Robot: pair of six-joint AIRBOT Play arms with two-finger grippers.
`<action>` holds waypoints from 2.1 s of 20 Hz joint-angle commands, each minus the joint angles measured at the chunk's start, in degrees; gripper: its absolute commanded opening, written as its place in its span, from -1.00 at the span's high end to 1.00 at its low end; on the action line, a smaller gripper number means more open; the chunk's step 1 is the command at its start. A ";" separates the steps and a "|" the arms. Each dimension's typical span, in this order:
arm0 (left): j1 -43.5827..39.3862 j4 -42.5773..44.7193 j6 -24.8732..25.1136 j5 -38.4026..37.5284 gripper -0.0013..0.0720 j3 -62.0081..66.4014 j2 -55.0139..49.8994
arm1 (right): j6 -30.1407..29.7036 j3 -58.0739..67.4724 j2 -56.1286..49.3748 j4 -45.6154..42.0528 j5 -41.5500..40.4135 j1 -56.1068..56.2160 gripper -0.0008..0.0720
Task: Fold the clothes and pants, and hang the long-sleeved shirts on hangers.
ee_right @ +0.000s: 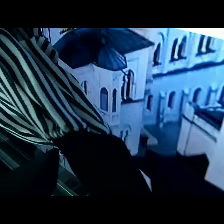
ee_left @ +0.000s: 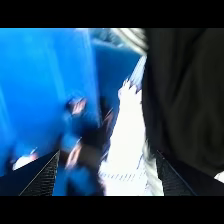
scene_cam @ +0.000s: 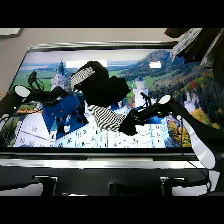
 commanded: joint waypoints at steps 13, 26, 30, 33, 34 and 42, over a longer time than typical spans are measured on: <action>-0.76 -16.83 12.09 10.40 -1.00 20.11 -26.32 | 1.03 -0.35 5.31 -1.70 3.72 0.04 0.88; -0.02 -15.61 7.98 9.27 0.91 26.75 -21.09 | 8.87 2.73 14.53 -8.28 -5.14 -0.02 0.88; 2.71 -12.74 7.76 6.47 0.91 34.21 -7.56 | 26.25 18.82 24.90 -35.10 -8.11 -0.02 0.88; 4.55 -12.61 7.76 6.45 0.91 37.20 4.26 | 33.68 33.24 31.67 -52.19 -8.07 -0.02 0.88; 5.09 -12.61 7.78 6.71 0.91 37.22 8.09 | 33.90 37.68 33.88 -55.69 -7.91 -0.02 0.88; 5.66 -12.59 7.78 3.39 0.90 37.20 32.04 | 33.90 46.53 53.44 -58.49 0.31 -0.02 0.88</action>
